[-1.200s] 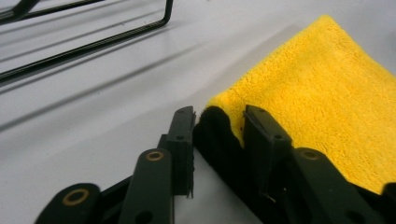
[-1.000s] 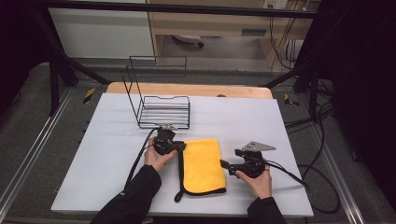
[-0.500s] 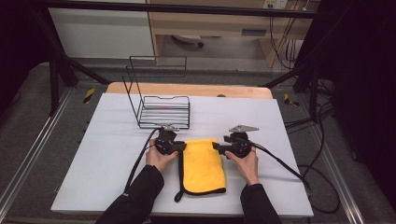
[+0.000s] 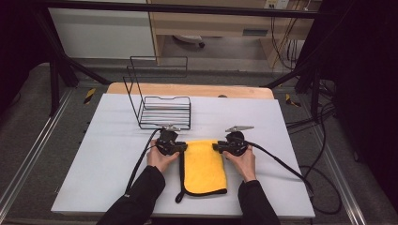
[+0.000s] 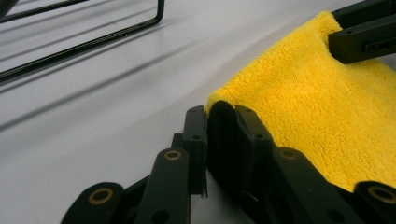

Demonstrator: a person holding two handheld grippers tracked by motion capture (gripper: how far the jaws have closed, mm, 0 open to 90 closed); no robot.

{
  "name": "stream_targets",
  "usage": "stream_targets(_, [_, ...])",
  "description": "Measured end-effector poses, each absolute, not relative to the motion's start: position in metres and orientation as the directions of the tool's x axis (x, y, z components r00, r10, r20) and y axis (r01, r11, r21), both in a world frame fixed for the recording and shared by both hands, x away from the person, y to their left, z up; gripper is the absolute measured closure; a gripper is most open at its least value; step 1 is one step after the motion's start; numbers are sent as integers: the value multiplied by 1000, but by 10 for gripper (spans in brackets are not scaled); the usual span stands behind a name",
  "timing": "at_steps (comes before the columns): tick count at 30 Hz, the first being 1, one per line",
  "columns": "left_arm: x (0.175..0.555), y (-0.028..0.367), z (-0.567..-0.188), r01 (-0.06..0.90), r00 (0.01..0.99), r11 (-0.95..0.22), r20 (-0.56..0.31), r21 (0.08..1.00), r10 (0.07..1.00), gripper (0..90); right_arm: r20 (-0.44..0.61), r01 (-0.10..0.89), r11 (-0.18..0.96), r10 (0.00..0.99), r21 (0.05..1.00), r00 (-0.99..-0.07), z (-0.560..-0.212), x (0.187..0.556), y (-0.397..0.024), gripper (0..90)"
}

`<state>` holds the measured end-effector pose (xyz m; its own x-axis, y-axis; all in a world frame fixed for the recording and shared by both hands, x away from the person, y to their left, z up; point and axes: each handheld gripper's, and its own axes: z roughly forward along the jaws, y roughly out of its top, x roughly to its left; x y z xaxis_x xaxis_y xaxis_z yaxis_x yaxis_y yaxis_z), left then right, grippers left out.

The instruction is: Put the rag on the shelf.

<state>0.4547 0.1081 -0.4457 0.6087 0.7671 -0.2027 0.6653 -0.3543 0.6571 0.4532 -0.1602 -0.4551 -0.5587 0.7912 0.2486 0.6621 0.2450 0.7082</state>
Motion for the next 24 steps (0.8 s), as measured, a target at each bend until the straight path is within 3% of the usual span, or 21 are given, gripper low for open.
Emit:
stream_targets(6, [454, 108, -444, 679, 591, -337, -214, 652, 778, 797, 299, 693, 214, 787, 689, -540, -454, 453, -160, 823])
stream_targets(15, [442, 118, -427, 618, 619, -277, -239, 735, 748, 807, 294, 639, 178, 774, 748, -561, -433, 439, -167, 834])
stream_targets(24, [425, 120, -405, 540, 665, -278, -200, 795, 720, 807, 234, 537, 168, 766, 827, -599, -409, 415, -170, 834])
